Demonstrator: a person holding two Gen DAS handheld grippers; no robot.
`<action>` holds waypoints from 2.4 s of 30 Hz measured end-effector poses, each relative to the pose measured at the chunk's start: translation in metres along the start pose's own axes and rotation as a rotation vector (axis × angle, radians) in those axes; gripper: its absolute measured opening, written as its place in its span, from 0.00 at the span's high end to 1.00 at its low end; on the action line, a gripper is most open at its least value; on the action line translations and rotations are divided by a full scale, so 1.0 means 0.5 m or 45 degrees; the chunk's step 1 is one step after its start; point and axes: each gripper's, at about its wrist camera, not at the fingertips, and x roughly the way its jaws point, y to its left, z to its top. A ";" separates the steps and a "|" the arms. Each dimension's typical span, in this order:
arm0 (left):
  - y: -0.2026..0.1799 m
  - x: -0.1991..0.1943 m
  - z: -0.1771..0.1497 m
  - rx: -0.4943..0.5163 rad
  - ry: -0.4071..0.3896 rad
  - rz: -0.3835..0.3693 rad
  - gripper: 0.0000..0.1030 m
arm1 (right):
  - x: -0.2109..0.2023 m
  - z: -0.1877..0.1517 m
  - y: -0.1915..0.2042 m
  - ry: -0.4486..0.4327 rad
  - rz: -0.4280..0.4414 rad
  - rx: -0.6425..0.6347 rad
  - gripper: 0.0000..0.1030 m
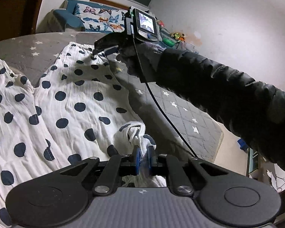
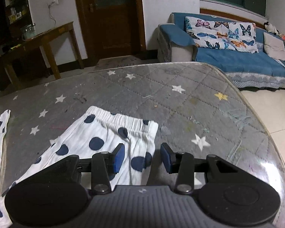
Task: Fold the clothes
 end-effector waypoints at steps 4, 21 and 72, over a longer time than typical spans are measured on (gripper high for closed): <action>0.000 0.002 -0.004 -0.006 0.008 0.003 0.91 | 0.005 0.004 0.006 -0.004 -0.013 -0.020 0.85; 0.017 -0.115 -0.048 -0.100 -0.141 0.035 0.92 | -0.086 0.083 0.068 -0.092 -0.016 -0.028 0.98; 0.162 -0.345 -0.212 -0.455 -0.397 0.099 0.91 | 0.028 0.054 0.557 0.106 0.173 -0.287 0.98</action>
